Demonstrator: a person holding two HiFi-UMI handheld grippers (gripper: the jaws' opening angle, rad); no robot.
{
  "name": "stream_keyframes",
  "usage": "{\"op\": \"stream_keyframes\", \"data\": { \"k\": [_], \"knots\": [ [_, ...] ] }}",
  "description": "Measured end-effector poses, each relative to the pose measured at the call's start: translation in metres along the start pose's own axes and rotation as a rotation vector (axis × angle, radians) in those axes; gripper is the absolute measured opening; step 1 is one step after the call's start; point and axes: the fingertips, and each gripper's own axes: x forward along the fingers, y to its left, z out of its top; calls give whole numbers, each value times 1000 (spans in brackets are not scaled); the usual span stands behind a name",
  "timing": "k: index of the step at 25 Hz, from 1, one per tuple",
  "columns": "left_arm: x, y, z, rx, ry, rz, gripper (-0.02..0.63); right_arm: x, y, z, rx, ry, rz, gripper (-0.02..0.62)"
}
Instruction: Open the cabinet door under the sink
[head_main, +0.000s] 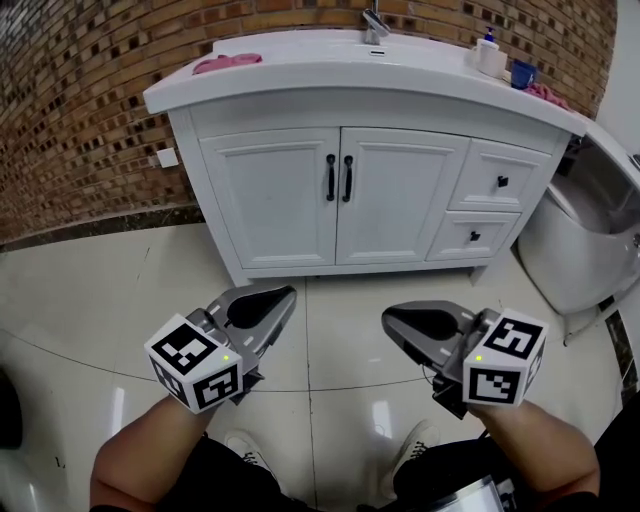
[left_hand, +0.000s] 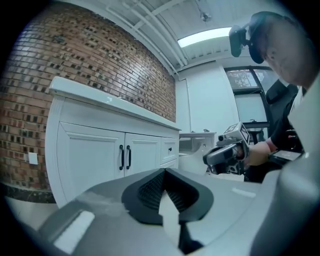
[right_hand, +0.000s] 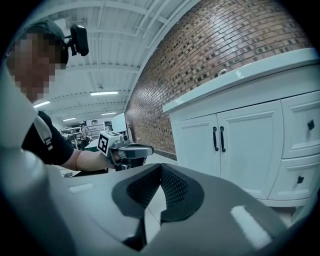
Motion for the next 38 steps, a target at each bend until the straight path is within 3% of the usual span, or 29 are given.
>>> {"op": "stream_keyframes", "data": {
  "k": [6, 10, 16, 25, 35, 38],
  "knots": [
    [15, 21, 11, 109, 4, 60, 6, -4, -2, 5, 18, -21, 3, 6],
    [37, 21, 22, 188, 39, 39, 7, -2, -5, 16, 4, -48, -1, 7],
    [71, 38, 34, 136, 42, 39, 8, -2, -8, 16, 3, -57, 10, 7],
    [126, 99, 21, 159, 163, 133, 44, 7, -6, 33, -62, -82, 52, 8],
    [172, 136, 22, 145, 88, 209, 78, -3, -36, 24, -34, -79, 34, 7],
    [182, 148, 21, 177, 97, 219, 78, -11, -49, 27, 4, -101, 16, 8]
  ]
}}
